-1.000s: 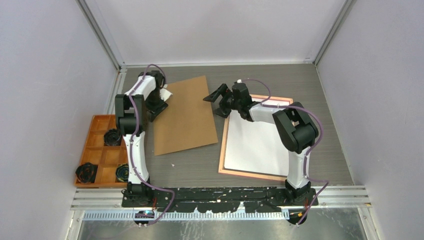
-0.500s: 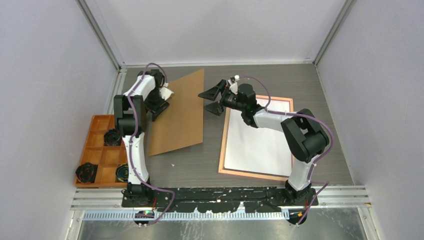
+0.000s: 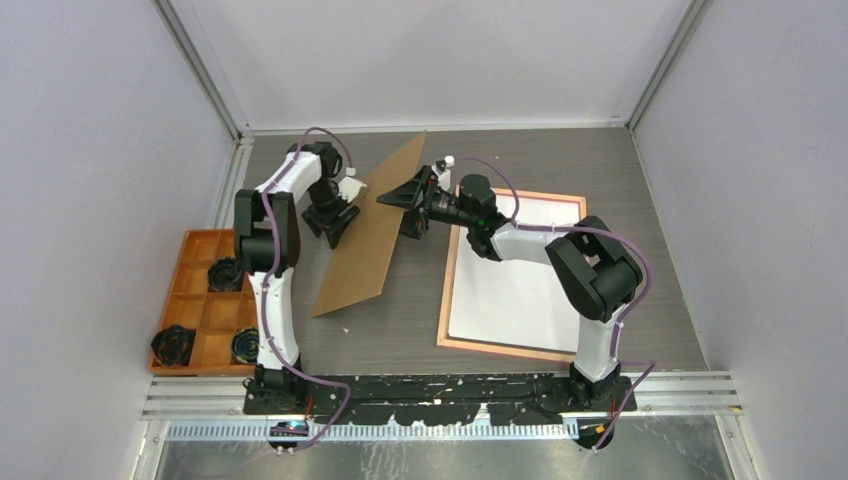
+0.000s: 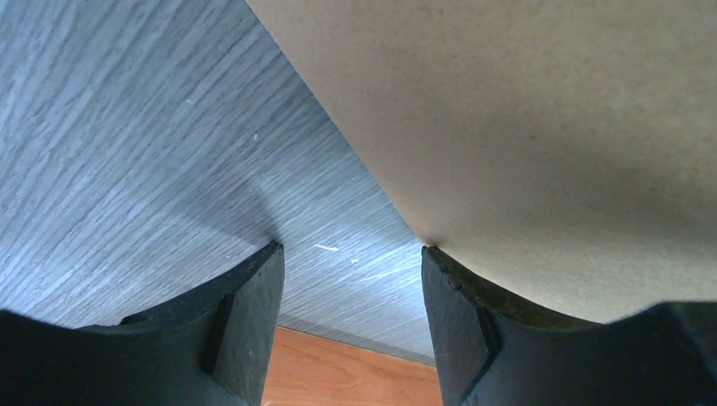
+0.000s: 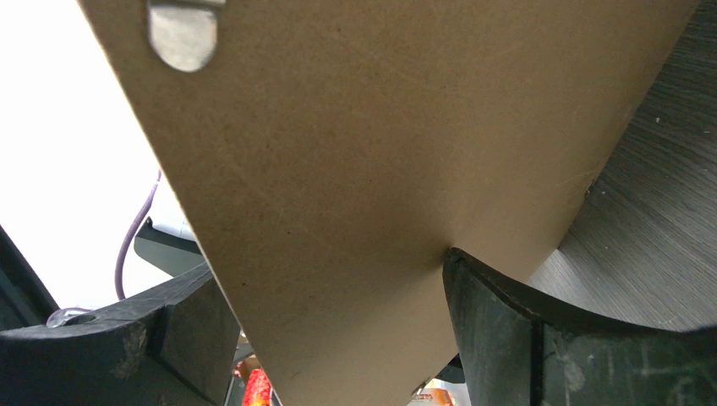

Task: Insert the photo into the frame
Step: Pick up the photo frame item at the center of the board.

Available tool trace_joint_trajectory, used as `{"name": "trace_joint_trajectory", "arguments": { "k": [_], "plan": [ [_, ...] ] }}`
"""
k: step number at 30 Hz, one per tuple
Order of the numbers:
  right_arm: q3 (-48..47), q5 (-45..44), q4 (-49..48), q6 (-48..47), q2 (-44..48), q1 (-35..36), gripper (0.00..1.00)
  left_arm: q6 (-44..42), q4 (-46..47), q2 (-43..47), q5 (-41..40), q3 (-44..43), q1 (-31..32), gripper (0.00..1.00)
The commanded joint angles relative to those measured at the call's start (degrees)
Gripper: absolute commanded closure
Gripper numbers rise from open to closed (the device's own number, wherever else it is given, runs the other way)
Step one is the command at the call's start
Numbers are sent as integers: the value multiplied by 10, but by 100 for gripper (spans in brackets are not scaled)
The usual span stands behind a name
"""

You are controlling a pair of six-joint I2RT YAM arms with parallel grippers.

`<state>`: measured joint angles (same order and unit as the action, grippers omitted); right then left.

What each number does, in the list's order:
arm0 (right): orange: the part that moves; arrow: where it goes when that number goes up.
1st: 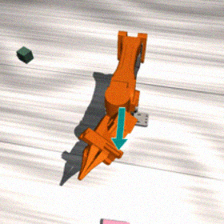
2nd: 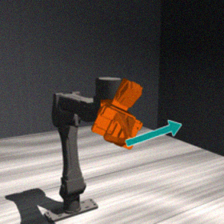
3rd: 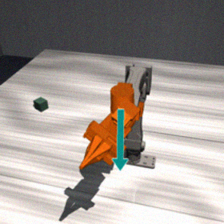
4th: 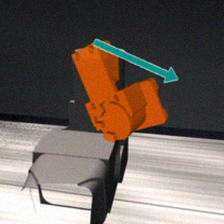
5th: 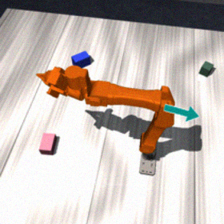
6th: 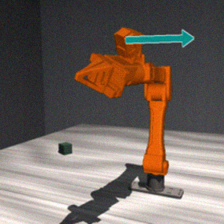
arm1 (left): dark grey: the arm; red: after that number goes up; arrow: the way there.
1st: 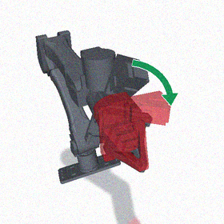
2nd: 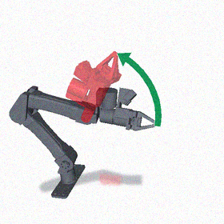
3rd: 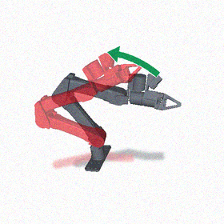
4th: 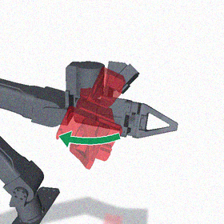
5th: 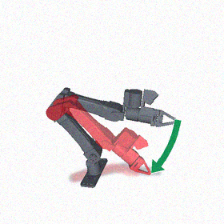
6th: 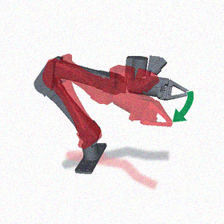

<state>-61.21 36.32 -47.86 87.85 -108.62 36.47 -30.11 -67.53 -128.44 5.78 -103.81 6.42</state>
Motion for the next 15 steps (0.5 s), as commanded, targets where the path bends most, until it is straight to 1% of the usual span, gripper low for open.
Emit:
{"name": "trace_joint_trajectory", "arguments": {
  "k": [1, 3, 5, 6, 7, 8, 9, 11, 12, 13, 15],
  "plan": [
    [-21, 1, 2, -24, 41, 0, 16, 16, 24, 3, 72, 19, 13, 38],
    [-13, -8, 79, -71, 73, -5, 18, 16, 28, 11, 65, 19, 12, 36],
    [-12, -22, 174, -129, 110, -9, 22, 18, 35, 21, 55, 19, 11, 30],
    [-19, -41, 269, -167, 128, -9, 25, 18, 39, 28, 50, 19, 11, 26],
    [-34, -60, 322, -214, 144, -9, 29, 19, 42, 34, 47, 18, 11, 23],
    [-47, -72, 396, -251, 155, -8, 33, 20, 44, 39, 46, 17, 11, 19],
    [-54, -83, 435, -277, 164, -8, 37, 21, 45, 43, 47, 16, 11, 16],
    [-53, -97, 465, -292, 172, -8, 46, 21, 44, 53, 51, 16, 13, 11],
    [-53, -102, 473, -298, 171, -8, 50, 20, 43, 58, 54, 18, 15, 9],
    [-54, -104, 497, -301, 166, -8, 57, 19, 42, 63, 56, 21, 17, 8],
    [-53, -102, 502, -299, 157, -8, 65, 19, 45, 78, 61, 34, 22, 6]
  ]
}}
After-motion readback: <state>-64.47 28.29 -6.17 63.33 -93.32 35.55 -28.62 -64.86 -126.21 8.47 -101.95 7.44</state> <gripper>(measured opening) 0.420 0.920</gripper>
